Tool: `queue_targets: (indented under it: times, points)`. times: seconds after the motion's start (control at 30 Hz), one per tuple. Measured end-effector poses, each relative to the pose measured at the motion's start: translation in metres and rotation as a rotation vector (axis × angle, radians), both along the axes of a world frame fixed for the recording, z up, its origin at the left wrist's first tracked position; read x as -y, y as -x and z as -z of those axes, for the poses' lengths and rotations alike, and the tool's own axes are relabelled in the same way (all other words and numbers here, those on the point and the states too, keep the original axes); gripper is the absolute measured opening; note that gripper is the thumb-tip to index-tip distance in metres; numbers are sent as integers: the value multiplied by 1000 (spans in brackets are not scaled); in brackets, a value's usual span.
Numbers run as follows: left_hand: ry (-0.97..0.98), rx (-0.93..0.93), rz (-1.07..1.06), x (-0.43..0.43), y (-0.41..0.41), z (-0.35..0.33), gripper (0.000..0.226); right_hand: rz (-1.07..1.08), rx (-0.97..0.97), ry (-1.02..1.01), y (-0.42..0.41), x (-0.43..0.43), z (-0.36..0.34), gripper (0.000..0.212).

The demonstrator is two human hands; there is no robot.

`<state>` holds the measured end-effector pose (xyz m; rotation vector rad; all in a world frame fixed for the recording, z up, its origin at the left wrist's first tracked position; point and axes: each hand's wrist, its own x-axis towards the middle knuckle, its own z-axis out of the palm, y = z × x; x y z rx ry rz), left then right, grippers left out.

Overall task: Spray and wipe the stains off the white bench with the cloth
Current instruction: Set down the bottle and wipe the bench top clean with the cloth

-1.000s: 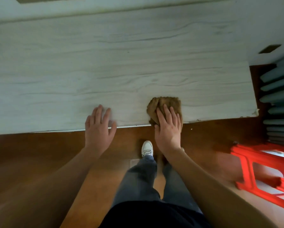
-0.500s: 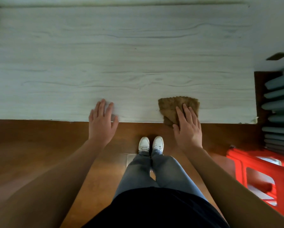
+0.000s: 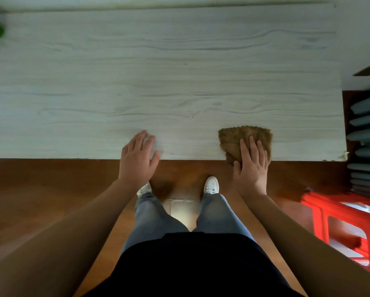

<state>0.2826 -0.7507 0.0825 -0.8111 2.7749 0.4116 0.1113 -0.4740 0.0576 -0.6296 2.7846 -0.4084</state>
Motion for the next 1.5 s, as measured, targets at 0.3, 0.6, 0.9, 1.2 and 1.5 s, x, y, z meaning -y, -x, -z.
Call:
queue_targets:
  times: [0.3,0.6,0.9,1.2,1.5]
  points:
    - [18,-21,-33,141,-92,2,50,37,-70,44,-97,118,9,61]
    - [101,16,-175,300,-229,-11,53,-125,25,45,-238,319,-2,59]
    - [37,53,-197,331,-269,1,59,-424,115,23,-292,406,-6,57]
    - [27,80,-203,330,-267,4,61,-491,73,-9,-271,366,-6,59]
    - [35,4,-85,349,-282,7,52,-281,105,11,-294,389,-9,57]
